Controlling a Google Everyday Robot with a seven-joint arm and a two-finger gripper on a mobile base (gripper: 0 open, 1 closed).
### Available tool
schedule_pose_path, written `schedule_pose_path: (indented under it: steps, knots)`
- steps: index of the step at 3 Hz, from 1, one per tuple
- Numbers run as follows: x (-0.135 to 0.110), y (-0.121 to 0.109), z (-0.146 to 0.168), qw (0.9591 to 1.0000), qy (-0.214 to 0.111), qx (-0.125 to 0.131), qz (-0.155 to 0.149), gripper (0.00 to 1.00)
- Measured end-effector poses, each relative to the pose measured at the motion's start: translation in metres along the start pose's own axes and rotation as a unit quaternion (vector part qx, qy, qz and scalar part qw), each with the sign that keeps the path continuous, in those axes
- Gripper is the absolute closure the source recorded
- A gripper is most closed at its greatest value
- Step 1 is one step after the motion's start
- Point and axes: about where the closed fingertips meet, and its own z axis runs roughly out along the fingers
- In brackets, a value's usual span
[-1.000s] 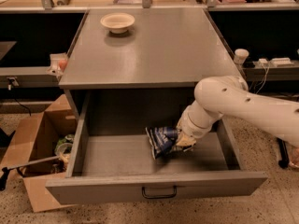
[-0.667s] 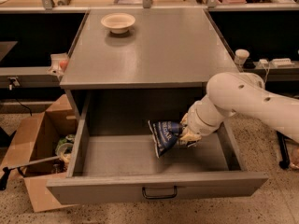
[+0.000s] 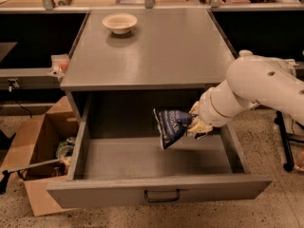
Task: Pick blue chip bag from top drawer and place on counter
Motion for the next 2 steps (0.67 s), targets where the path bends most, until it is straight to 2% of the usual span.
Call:
schedule_pose_path:
  steps: [1, 2]
  knots:
    - [-0.020, -0.023, -0.043, 0.9982, -0.024, 0.051, -0.020, 1.00]
    - [-0.056, -0.076, -0.127, 0.9850, -0.058, 0.155, -0.049, 1.00]
